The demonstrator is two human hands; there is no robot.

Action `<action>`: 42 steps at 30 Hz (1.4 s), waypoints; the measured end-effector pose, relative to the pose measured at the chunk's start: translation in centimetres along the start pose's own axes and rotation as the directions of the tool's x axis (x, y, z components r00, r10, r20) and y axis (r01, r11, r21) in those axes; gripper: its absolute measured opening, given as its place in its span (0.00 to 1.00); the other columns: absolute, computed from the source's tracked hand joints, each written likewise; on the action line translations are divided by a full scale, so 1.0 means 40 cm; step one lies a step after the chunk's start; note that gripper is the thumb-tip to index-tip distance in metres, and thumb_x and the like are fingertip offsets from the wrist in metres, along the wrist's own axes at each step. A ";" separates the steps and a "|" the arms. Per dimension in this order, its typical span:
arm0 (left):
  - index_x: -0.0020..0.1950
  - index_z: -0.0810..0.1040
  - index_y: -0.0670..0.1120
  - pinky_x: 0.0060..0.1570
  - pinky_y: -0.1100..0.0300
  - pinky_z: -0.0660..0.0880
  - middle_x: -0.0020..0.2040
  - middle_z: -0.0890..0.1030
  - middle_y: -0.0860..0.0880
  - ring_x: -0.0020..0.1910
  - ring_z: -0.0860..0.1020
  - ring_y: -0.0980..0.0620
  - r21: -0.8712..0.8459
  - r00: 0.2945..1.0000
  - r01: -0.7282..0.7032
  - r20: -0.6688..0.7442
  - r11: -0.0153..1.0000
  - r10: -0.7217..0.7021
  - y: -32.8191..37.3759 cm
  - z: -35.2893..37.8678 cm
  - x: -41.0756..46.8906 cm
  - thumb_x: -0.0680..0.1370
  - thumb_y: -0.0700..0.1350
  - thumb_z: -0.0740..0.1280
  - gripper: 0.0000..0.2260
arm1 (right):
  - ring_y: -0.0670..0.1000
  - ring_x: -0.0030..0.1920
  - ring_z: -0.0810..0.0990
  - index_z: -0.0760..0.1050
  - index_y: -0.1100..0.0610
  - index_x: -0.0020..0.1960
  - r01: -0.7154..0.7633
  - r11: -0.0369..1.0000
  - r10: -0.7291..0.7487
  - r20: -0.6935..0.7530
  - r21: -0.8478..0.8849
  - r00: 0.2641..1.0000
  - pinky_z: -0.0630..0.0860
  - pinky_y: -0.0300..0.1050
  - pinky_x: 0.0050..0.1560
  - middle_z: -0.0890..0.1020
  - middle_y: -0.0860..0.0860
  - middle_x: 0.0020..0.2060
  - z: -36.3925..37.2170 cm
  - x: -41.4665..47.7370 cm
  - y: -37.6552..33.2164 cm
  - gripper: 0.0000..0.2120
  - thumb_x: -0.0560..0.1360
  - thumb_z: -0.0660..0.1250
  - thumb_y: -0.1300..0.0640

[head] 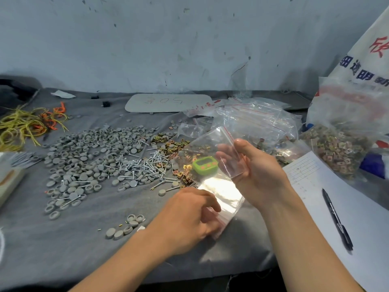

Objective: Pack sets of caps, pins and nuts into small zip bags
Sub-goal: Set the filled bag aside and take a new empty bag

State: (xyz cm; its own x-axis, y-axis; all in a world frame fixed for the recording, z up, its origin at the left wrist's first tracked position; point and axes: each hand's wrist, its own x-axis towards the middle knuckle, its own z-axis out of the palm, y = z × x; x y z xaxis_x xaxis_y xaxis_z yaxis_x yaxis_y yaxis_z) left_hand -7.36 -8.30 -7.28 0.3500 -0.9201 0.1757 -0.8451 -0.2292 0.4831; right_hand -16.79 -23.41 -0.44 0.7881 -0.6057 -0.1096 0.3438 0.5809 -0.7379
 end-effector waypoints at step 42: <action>0.44 0.87 0.56 0.40 0.61 0.78 0.32 0.84 0.60 0.33 0.82 0.62 -0.305 0.828 0.384 -0.303 0.871 -0.471 -0.099 -0.190 -0.035 0.70 0.47 0.79 0.06 | 0.51 0.30 0.76 0.85 0.63 0.39 0.072 0.642 0.023 0.113 -0.763 0.993 0.71 0.40 0.31 0.81 0.59 0.30 0.144 0.056 0.232 0.08 0.76 0.70 0.66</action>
State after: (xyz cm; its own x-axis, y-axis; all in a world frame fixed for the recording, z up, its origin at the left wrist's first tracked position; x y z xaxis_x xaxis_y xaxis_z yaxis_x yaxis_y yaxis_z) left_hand -1.42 -3.67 -2.92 0.8107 -0.5579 0.1775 -0.4784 -0.4566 0.7501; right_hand -8.90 -16.25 -3.69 0.8483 -0.5271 -0.0504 -0.1122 -0.0859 -0.9900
